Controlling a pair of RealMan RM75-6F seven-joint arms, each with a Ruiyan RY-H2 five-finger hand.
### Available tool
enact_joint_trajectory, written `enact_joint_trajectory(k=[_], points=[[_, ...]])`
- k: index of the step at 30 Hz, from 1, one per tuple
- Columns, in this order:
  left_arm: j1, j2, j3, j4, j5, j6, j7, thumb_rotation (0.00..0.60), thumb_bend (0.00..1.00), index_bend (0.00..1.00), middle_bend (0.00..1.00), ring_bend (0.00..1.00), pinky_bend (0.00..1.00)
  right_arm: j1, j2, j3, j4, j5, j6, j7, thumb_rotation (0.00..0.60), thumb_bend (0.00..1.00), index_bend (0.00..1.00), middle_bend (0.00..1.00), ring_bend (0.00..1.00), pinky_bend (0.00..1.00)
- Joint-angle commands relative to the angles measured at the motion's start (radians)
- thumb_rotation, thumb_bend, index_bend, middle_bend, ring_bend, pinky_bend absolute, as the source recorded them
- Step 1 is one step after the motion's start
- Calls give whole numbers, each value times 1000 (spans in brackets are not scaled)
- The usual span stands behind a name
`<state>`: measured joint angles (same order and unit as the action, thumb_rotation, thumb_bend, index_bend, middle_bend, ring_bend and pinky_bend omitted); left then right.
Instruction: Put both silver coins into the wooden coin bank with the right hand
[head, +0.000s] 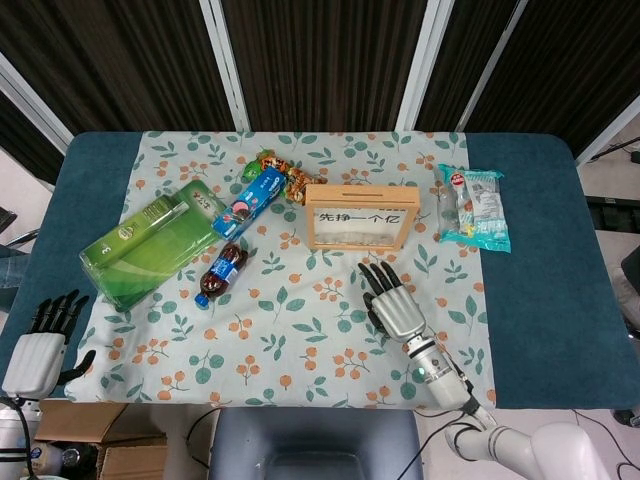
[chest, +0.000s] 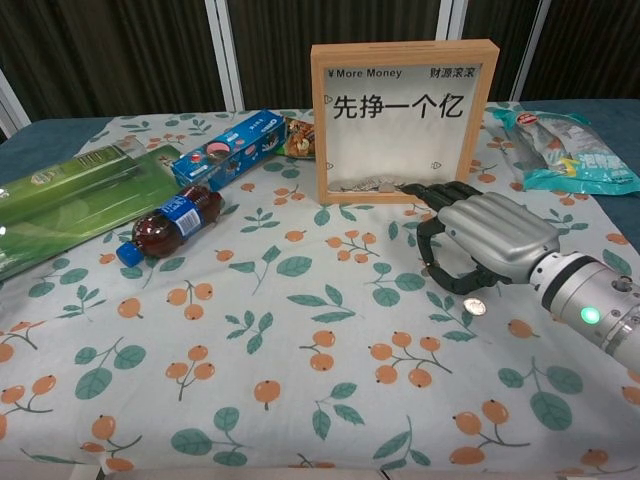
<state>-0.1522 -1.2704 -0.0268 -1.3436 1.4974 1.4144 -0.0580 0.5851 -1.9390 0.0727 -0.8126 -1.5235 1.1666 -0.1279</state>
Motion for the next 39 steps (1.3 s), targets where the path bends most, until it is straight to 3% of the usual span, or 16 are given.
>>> enact_joint_trajectory(k=[1,6,10,18,24,32,39], points=[[0,0,0,0,0,0,0,600,311,0,0,0,0,0,1,1,-1,0,2,0,600,601,713,71,0,0],[2,0,0,1,-2,1,-1,600,310,0,0,0,0,-4,22,8,-37,-9,36,14,600,602,728,73,0,0],[3,2,-1,-1,-1,4,-2,600,311,0,0,0,0,-5,81,35,-136,-26,107,21,600,602,737,74,0,0],[5,5,0,-5,13,21,-14,600,311,0,0,0,0,-2,271,149,-456,-28,223,-47,600,607,760,88,0,0],[8,12,0,-7,22,35,-22,600,311,0,0,0,0,31,344,251,-579,52,190,-114,600,607,773,94,0,0],[11,24,-4,-10,21,42,-35,600,311,0,0,0,0,143,349,394,-578,225,75,-222,600,610,777,97,0,0],[5,21,-6,-5,19,33,-41,600,311,0,0,0,0,247,294,454,-518,380,11,-368,600,613,781,103,0,0]])
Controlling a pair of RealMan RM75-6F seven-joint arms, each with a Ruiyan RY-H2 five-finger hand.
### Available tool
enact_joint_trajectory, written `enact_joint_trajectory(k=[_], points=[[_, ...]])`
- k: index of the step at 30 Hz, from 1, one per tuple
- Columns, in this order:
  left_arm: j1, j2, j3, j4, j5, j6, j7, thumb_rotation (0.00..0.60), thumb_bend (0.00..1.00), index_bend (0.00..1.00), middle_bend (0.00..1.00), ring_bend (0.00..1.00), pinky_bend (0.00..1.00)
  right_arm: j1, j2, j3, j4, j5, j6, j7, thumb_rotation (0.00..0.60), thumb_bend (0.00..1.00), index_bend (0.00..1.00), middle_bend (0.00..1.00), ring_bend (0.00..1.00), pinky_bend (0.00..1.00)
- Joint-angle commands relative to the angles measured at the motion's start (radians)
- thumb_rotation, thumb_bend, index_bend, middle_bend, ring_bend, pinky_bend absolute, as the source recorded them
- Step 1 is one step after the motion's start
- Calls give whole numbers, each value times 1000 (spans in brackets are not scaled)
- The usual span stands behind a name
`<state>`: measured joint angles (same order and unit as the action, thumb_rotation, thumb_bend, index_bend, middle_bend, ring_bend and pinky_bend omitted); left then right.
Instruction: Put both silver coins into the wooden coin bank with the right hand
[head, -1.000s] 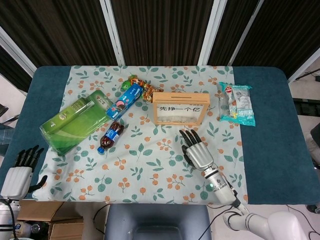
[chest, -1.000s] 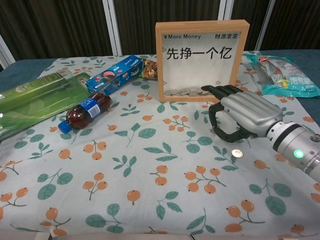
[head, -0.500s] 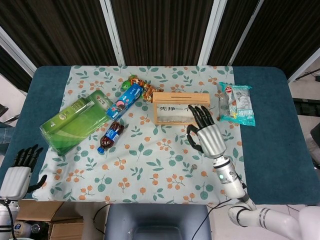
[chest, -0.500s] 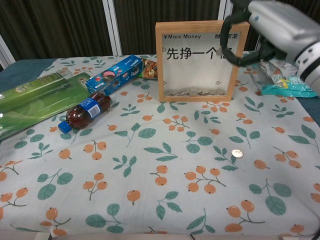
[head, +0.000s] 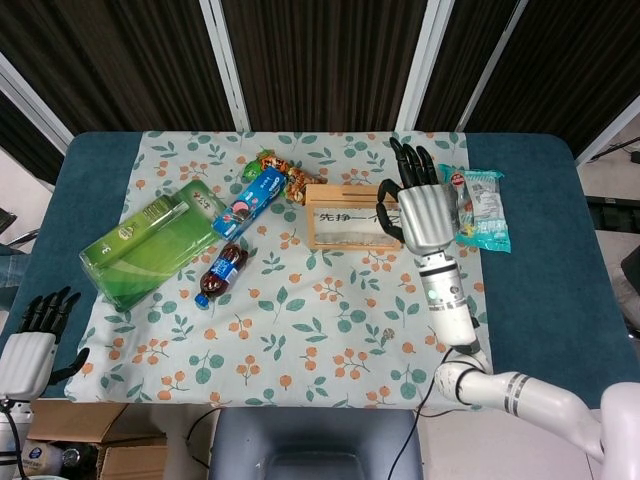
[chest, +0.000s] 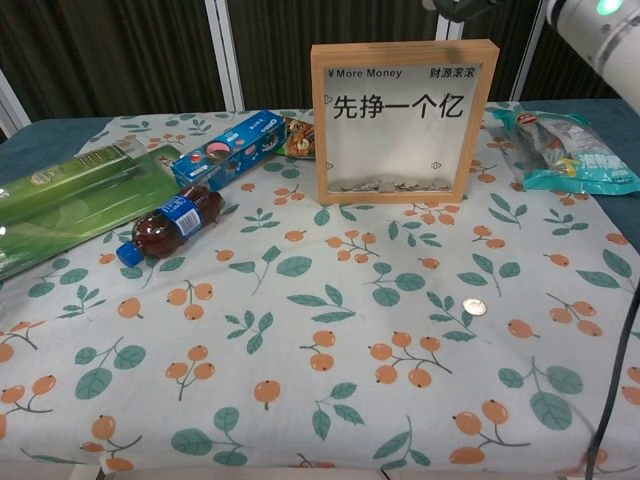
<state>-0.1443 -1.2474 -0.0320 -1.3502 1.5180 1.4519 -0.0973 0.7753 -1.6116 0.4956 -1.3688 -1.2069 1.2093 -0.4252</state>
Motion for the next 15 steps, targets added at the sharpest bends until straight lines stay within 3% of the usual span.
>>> enact_joint_trajectory(k=[1,15], points=[[-4,-2,-2,1,-2,-7,-1,600,310,0,0,0,0,69,-41,35,50,75,-33,-83,600,612,781,104,0,0],[-22,9,-6,-25,-6,-31,15,600,311,0,0,0,0,143,-95,40,180,240,-101,-106,600,613,780,118,0,0]])
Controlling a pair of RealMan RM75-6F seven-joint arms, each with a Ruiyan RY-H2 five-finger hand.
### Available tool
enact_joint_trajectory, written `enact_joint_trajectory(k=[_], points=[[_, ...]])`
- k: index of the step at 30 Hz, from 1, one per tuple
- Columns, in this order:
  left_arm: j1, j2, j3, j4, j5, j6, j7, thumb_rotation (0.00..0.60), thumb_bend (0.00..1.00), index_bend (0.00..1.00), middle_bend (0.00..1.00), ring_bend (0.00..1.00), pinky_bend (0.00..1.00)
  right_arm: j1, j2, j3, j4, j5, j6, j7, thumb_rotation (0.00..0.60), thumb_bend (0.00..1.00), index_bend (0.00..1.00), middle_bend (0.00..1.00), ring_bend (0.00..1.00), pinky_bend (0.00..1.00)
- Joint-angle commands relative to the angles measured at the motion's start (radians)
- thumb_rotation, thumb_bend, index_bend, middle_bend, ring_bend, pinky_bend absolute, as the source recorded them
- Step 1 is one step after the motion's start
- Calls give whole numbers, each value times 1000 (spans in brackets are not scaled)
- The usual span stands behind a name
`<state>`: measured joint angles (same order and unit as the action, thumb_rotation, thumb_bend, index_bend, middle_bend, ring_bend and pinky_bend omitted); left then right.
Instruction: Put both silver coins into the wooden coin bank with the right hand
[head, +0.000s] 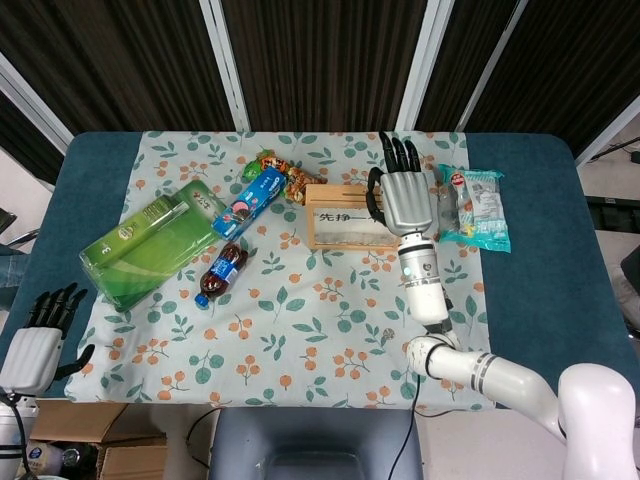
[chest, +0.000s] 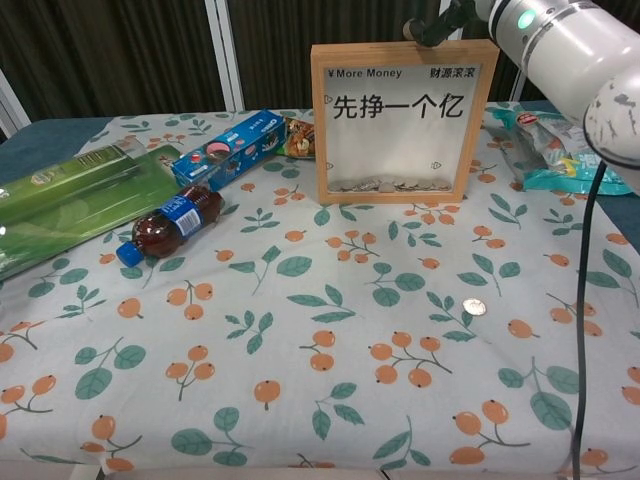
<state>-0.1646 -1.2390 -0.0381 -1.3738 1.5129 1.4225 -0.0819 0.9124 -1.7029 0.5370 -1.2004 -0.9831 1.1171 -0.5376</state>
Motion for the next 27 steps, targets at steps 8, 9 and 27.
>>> enact_joint_trajectory(k=[8,9,27], points=[[-3,3,-1,-5,-4,-3,3,600,313,0,0,0,0,19,0,-14,9,47,-11,11,600,612,781,118,0,0],[-3,4,0,-7,-4,-3,4,600,312,0,0,0,0,20,-1,-17,10,50,-12,13,600,613,781,118,0,0],[3,12,0,-18,-5,10,15,600,311,0,0,0,0,-119,112,-140,-190,-216,213,232,600,612,0,9,0,0]])
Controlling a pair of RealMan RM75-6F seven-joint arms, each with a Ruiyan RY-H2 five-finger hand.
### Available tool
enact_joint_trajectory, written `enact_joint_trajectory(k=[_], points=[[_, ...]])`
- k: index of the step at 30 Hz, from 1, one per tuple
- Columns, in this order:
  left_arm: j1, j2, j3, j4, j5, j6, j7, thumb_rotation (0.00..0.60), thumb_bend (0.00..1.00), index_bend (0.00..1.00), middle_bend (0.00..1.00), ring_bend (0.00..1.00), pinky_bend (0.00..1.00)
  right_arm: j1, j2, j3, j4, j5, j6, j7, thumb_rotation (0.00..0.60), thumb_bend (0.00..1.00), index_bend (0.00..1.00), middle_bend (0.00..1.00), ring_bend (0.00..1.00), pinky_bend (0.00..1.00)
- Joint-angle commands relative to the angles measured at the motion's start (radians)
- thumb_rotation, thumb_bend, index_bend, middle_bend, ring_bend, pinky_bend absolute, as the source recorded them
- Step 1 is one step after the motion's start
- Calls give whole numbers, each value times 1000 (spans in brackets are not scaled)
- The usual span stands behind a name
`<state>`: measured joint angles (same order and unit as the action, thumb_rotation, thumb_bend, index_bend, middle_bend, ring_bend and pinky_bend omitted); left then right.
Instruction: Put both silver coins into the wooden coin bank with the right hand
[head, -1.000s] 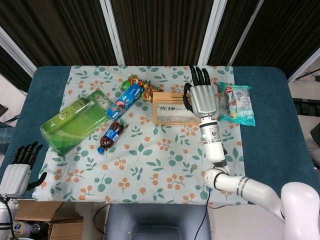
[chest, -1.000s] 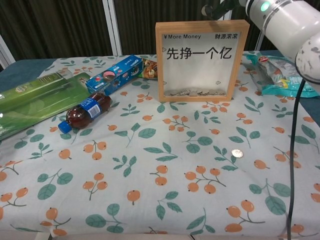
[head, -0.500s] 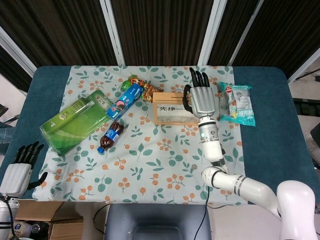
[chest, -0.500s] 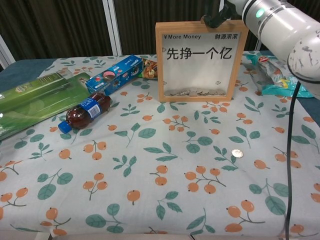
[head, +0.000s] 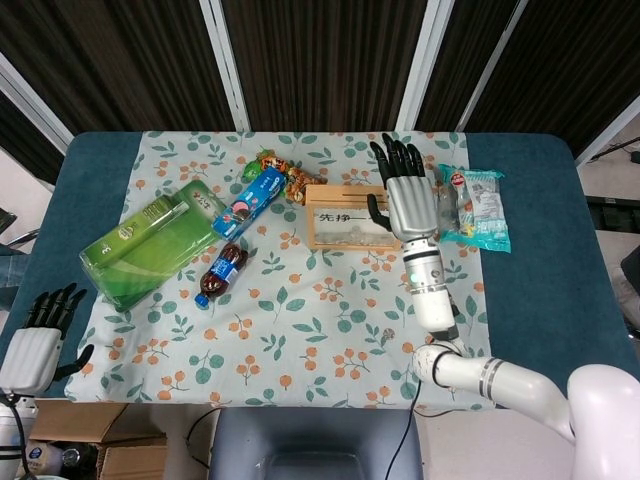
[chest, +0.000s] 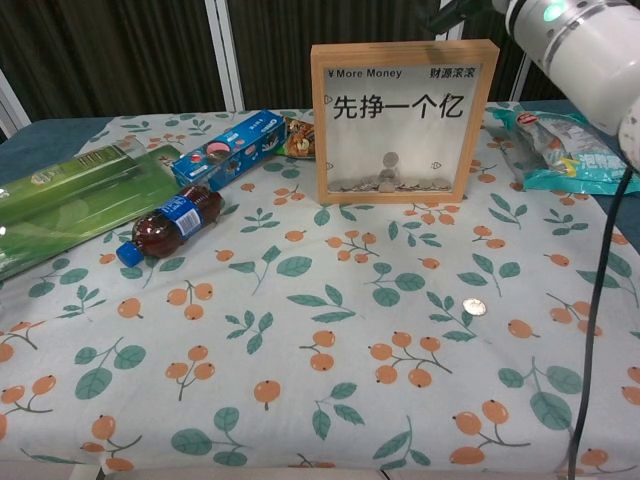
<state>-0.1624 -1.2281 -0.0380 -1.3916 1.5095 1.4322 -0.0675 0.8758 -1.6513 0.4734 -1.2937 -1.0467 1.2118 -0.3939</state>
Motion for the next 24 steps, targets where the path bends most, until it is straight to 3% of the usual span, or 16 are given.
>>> enact_joint_trajectory(k=[1,7,14,24], points=[[1,2,-1,-1,-2,1,1,600,311,0,0,0,0,-106,76,-105,-118,-197,150,101,600,612,0,9,0,0],[6,9,-1,-10,-5,8,11,600,312,0,0,0,0,-278,156,-346,-157,-463,324,157,600,611,0,8,0,0],[11,-1,2,-7,-8,8,12,600,311,0,0,0,0,-452,124,-540,-28,-571,410,168,600,599,0,5,0,0],[20,-15,12,15,4,19,-1,600,311,0,0,0,0,-572,6,-600,186,-503,286,186,600,537,12,7,0,0]])
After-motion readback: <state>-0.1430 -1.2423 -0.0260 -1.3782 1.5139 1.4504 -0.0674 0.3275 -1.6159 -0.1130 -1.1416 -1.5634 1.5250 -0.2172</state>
